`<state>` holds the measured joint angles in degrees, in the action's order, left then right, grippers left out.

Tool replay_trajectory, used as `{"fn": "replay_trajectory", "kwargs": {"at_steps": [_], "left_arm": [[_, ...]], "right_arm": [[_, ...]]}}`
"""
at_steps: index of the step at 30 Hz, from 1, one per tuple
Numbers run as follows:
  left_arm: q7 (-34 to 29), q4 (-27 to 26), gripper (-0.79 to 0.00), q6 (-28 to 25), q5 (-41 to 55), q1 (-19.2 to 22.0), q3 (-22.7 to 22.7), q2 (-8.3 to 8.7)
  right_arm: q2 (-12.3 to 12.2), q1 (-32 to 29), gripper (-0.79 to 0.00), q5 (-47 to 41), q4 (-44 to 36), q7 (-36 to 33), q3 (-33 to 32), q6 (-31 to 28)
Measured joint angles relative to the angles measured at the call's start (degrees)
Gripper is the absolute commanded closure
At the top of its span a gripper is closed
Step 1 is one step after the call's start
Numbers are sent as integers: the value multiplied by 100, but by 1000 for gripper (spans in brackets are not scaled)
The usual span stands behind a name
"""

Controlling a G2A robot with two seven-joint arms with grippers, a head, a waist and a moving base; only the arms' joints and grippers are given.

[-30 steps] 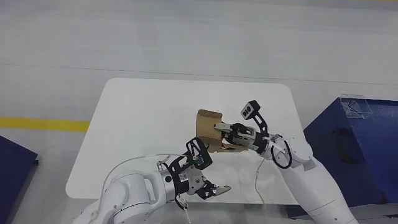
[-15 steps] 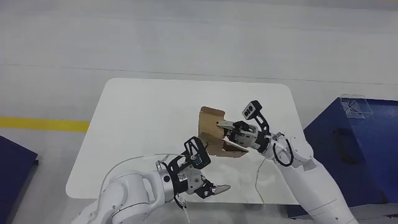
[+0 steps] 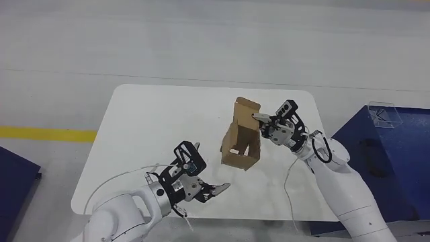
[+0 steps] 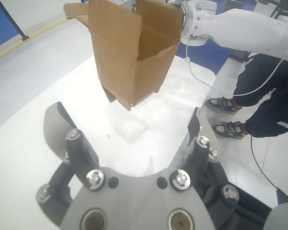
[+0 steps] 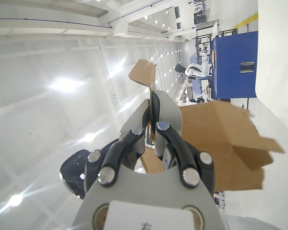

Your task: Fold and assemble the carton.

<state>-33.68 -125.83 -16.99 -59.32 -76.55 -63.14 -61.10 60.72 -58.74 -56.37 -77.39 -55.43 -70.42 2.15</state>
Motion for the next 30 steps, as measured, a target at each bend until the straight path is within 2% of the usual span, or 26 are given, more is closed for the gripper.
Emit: {"fn": "replay_trajectory", "kwargs": {"at_steps": [4, 7, 10, 14, 18, 21, 25, 30], "left_arm": [[74, -13, -785, 65, -6, -2, -61, 0], [534, -213, -785, 581, -665, -181, -217, 17], [1380, -420, -785, 1360, -2375, -574, -65, 19], [2756, -145, -785, 2695, -4878, -1089, 445, -22], [3561, 255, -785, 3691, -6069, -1194, 904, -109], [3510, 491, -785, 4044, -6642, -1062, 1219, -208], [3377, 662, -785, 4001, -6816, -699, 1536, -346], [2865, 860, -785, 4043, -7773, -343, 1834, -517]], "right_arm": [[2, -6, 0, -13, -8, 12, -6, 0], [48, -52, 0, -531, -82, 223, -76, 125], [98, -1, 0, -1465, 33, 141, -112, 817], [145, 210, 0, -2500, 390, 131, -140, 1937], [216, 340, 0, -2809, 584, 351, 23, 2335], [266, 397, 0, -2989, 667, 374, 160, 2632], [325, 426, 0, -3059, 766, 396, 318, 2807], [391, 453, 0, -3135, 879, 428, 464, 2965]]}}
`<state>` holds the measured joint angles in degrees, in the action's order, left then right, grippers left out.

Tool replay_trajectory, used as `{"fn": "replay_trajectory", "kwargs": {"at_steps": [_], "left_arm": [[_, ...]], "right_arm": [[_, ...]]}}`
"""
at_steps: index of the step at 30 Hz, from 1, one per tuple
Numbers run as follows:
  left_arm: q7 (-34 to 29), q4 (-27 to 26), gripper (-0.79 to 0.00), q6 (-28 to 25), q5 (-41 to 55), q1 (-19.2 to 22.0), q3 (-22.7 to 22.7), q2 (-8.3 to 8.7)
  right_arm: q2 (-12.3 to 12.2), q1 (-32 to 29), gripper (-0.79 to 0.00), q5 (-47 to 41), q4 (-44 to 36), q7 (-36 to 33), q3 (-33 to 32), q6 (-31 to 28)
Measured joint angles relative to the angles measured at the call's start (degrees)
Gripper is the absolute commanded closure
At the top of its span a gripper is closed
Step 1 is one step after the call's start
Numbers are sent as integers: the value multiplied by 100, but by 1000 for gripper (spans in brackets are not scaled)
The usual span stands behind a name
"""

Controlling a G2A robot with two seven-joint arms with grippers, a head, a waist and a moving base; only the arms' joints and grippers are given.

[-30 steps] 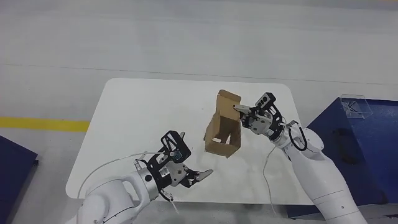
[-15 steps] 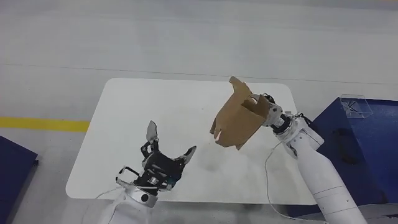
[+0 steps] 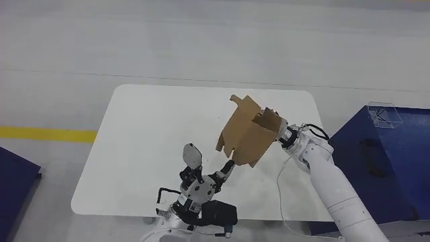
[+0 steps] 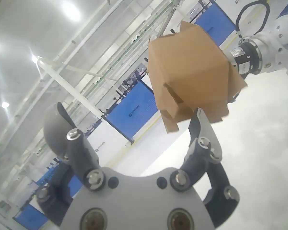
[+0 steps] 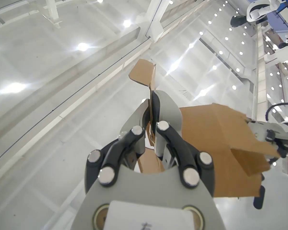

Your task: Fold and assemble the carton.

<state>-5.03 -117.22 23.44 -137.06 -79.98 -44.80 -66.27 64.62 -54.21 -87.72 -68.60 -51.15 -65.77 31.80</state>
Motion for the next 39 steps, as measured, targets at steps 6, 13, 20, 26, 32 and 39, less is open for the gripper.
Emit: {"fn": "replay_trajectory", "kwargs": {"at_steps": [6, 13, 20, 26, 32, 39], "left_arm": [[-605, 162, -785, 73, -501, 202, 105, -170], [-621, 275, -785, -82, -540, 276, 142, -290], [-620, 212, -785, -77, -647, 189, -8, -356], [-676, 245, -785, -203, -710, 147, -156, -405], [-658, 296, -785, -312, -735, 118, -272, -453], [-542, 83, -785, -291, -879, 27, -212, -521]], "right_arm": [[54, 17, 0, -14, 68, -69, 84, 116], [115, 104, 0, -280, 227, -52, 72, 318], [161, 139, 0, -198, 194, 56, 139, 472], [191, 158, 0, -389, 228, 97, 73, 616], [204, 138, 0, -526, 215, 140, -17, 781], [219, 62, 0, -281, 119, 189, -33, 592]]}}
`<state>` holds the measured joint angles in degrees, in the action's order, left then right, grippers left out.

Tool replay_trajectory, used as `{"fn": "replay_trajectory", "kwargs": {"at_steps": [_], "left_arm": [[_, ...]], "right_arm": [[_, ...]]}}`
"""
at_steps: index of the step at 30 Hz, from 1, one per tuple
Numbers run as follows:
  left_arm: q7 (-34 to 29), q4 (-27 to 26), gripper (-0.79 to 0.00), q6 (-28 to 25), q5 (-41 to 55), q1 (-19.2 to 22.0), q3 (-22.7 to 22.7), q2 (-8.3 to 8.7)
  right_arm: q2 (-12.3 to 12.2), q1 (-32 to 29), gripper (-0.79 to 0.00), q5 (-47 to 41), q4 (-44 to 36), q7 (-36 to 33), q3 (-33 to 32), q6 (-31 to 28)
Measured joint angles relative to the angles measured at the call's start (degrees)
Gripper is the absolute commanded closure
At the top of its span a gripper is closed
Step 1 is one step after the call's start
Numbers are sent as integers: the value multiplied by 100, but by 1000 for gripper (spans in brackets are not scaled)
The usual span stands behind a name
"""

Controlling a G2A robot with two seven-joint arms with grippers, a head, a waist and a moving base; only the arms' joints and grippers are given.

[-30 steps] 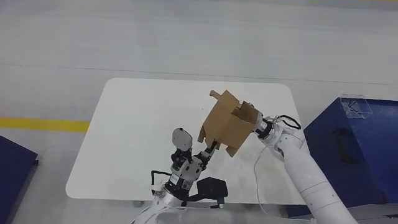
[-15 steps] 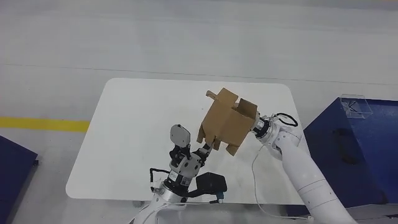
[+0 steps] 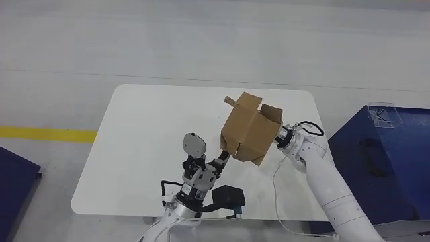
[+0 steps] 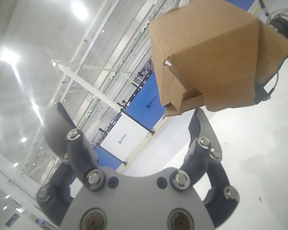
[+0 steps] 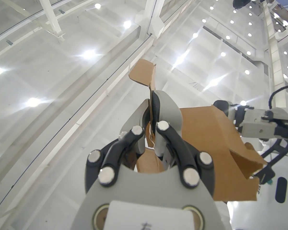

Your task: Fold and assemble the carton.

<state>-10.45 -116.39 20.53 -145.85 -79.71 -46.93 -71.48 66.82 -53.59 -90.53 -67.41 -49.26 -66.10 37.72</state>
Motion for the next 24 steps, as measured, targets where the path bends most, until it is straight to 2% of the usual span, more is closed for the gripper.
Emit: {"fn": "replay_trajectory", "kwargs": {"at_steps": [24], "left_arm": [[-211, -297, -785, -115, -484, -404, 62, -209]], "right_arm": [[55, -187, 0, 647, -74, -189, -98, -681]]}}
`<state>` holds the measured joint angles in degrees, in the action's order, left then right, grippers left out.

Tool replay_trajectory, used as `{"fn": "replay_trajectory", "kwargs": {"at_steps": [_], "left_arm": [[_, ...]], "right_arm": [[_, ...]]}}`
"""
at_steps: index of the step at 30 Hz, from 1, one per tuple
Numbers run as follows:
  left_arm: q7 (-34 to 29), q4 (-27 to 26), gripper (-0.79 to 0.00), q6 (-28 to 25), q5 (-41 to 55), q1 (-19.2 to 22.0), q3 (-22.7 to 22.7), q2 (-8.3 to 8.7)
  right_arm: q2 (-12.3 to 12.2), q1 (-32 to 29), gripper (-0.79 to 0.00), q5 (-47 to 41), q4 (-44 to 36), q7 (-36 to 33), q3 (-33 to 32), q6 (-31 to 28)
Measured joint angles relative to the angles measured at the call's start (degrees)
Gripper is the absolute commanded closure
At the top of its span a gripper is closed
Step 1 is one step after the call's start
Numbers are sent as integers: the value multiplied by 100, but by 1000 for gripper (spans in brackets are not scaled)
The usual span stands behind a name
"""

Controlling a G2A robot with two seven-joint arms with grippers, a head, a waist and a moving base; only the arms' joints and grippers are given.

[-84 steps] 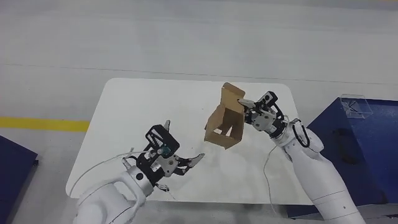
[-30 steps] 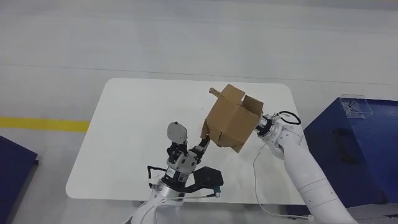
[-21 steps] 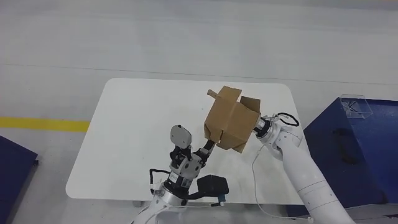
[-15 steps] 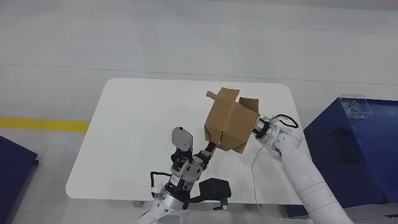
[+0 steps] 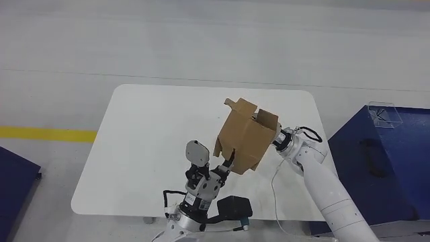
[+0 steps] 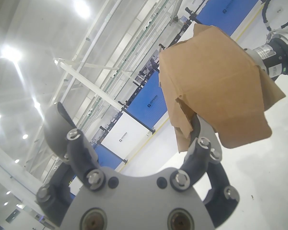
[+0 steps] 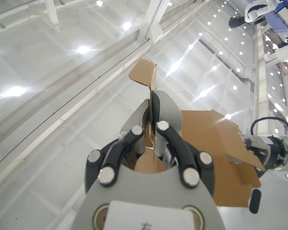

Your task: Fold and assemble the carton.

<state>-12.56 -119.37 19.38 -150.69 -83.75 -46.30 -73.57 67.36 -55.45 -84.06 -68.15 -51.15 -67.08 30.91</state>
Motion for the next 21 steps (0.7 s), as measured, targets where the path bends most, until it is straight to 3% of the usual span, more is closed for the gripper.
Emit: {"fn": "replay_trajectory", "kwargs": {"at_steps": [15, 20, 21], "left_arm": [[153, 186, -785, 30, -84, 42, -8, -134], [135, 243, -785, 23, -150, 54, 21, -185], [129, 245, -742, 21, -158, 54, 23, -194]], "right_arm": [[98, -2, 0, -642, 122, 194, 117, 901], [136, -7, 0, -589, 147, 237, 188, 813], [141, -13, 0, -578, 145, 224, 196, 813]]}}
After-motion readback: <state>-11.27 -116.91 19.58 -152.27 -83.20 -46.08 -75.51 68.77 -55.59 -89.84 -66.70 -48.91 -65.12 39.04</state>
